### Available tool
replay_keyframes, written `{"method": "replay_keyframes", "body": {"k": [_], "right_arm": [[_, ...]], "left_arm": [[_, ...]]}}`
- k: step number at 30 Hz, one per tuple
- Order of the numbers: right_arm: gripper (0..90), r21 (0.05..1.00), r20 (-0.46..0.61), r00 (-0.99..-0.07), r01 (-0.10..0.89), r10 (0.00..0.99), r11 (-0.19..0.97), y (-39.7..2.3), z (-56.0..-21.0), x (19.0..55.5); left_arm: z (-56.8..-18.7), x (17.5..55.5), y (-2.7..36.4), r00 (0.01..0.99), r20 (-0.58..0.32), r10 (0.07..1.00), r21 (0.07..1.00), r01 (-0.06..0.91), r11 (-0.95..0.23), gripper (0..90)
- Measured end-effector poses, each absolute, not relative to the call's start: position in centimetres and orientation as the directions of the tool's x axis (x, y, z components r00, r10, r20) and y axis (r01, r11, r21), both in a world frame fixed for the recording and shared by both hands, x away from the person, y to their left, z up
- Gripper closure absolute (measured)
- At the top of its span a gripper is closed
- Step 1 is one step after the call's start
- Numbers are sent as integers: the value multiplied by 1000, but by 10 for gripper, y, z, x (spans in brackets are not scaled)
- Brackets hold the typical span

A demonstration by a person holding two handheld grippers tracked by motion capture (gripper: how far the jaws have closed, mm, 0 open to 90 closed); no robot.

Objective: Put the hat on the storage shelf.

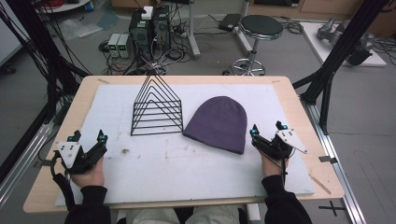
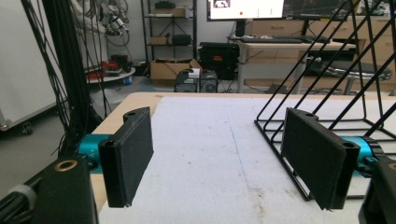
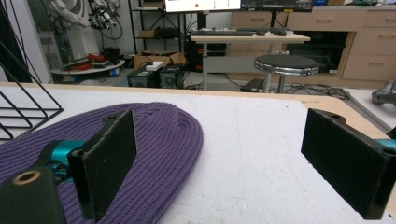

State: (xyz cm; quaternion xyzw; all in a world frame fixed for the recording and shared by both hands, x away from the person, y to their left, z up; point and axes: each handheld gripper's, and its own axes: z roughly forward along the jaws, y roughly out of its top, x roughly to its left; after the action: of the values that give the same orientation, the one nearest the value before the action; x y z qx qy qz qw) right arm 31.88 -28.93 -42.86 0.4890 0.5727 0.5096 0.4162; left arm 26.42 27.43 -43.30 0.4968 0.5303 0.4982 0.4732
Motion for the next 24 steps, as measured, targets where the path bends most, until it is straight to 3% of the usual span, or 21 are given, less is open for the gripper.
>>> {"method": "replay_keyframes", "body": {"k": [17, 24], "right_arm": [[100, 991, 6, -182, 135, 983, 19, -290, -429, 319], [100, 987, 45, -201, 161, 979, -12, -291, -428, 320]], "left_arm": [[-433, 265, 273, -37, -5, 999, 998, 56, 7, 245], [-433, 265, 272, -32, -7, 999, 998, 56, 9, 241]]}}
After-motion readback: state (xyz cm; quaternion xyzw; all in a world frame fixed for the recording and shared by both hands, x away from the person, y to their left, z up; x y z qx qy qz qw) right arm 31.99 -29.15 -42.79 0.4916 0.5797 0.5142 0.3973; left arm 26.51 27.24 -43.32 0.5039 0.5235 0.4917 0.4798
